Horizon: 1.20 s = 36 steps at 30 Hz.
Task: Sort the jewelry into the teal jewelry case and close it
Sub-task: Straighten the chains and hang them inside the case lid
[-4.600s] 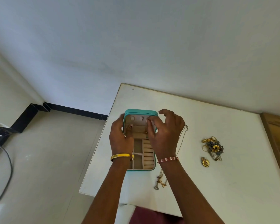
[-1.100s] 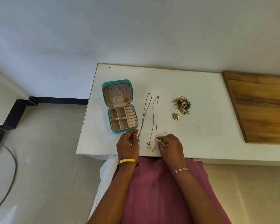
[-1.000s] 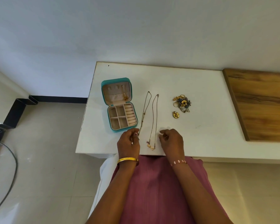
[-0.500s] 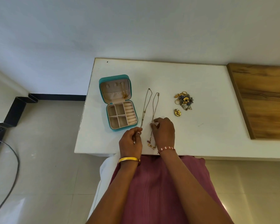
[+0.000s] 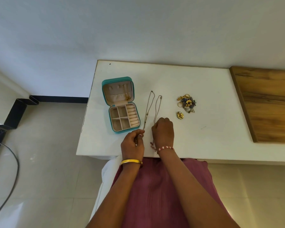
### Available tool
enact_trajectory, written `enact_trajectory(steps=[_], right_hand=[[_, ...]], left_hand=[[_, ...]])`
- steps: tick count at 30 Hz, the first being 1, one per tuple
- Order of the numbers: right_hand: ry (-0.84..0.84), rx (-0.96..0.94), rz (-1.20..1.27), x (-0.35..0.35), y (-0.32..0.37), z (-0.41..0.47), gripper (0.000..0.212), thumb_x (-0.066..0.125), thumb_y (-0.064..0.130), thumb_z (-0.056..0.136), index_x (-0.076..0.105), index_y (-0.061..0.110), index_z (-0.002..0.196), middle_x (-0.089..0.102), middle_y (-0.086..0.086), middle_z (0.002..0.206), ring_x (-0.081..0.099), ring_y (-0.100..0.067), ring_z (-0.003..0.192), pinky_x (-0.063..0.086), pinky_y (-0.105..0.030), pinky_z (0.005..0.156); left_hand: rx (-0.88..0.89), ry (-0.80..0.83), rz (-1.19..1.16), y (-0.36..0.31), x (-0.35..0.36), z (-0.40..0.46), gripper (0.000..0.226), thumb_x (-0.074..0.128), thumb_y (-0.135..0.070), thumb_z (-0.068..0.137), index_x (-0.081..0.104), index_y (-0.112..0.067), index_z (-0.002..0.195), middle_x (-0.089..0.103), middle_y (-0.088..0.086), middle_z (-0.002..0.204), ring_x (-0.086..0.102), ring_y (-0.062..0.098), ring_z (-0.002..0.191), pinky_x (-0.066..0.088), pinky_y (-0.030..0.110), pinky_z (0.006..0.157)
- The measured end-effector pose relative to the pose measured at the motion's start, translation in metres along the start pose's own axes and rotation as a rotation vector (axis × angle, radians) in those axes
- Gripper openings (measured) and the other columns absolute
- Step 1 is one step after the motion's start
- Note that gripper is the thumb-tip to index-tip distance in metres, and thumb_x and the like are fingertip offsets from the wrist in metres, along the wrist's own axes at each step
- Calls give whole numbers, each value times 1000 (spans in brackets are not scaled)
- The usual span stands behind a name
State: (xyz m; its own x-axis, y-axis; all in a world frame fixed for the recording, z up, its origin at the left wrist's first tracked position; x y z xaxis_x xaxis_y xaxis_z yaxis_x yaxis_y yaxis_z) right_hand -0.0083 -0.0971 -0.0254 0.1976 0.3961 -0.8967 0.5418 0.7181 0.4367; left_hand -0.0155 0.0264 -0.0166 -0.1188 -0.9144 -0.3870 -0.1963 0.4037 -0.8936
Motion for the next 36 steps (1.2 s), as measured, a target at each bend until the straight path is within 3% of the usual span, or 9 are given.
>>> enact_trajectory(steps=[4,9,13,17,22,25,28,31,36], right_hand=[[25,180,439,-11,-15,1,14,48,5,87,58,-5,88,59,-19,85,49,-22,76,34,-20,58],[166,303,926,-30,-13,-14,13,44,6,91,56,3,92,64,-8,77,60,-13,69,49,-21,68],[138,262,989,-50,-4,-29,10,48,9,91,58,5,91,64,-15,83,61,-23,77,53,-30,73],[70,155,891,-75,6,-44,7,52,10,90,57,9,86,61,-10,84,58,-22,79,52,-37,77],[-24,142,943,-99,8,-67,9,50,6,89,55,11,83,63,-9,80,62,-24,77,53,-35,71],[-35,175,1007,-110,2,-80,8,47,6,92,55,5,88,61,-4,72,61,-15,67,53,-20,57],[-14,226,1050,-119,-1,-88,11,45,7,93,55,2,90,61,-6,70,60,-17,62,53,-21,53],[8,284,1160,-130,0,-97,12,43,7,94,53,1,91,60,-10,69,58,-19,59,54,-29,59],[84,341,1378,-150,3,-108,14,42,9,96,54,3,93,61,-10,68,57,-19,59,52,-29,61]], left_hand=[[-17,37,-4,-4,3,-1,20,51,-7,89,66,-9,102,67,8,107,61,18,96,46,23,89],[12,143,38,-20,13,-5,26,50,-4,88,62,-7,111,64,10,115,58,18,105,31,0,79],[69,215,101,-37,18,-12,30,53,-8,87,59,-12,117,64,8,116,58,18,106,35,8,80],[131,204,107,-56,10,-26,27,55,-10,87,63,-13,113,68,8,108,60,15,94,35,10,79],[134,221,88,-67,-5,-46,24,58,-8,84,67,-13,106,68,6,77,56,8,63,46,12,69],[103,259,6,-70,-14,-58,20,57,-2,83,69,-7,98,66,8,71,61,10,60,51,16,70],[117,276,-33,-77,-21,-68,15,60,-3,82,71,-6,92,66,8,71,63,12,58,55,30,74],[135,289,-75,-86,-28,-78,12,64,-6,80,71,-5,89,66,1,66,62,2,51,56,26,71],[112,271,-210,-104,-38,-90,10,63,-5,80,69,1,86,65,1,67,62,1,48,54,14,58]])
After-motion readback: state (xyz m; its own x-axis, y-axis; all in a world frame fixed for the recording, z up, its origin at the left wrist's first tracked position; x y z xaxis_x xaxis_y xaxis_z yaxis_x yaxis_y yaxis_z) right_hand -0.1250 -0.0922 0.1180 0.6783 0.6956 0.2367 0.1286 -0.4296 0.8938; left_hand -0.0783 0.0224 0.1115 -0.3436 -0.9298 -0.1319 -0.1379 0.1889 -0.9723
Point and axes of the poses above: each hand's wrist, its own z-axis towards the middle knuckle, its own x-axis out of the palm, y = z × x, the point moved 4 cm from there along z, towards the middle knuckle
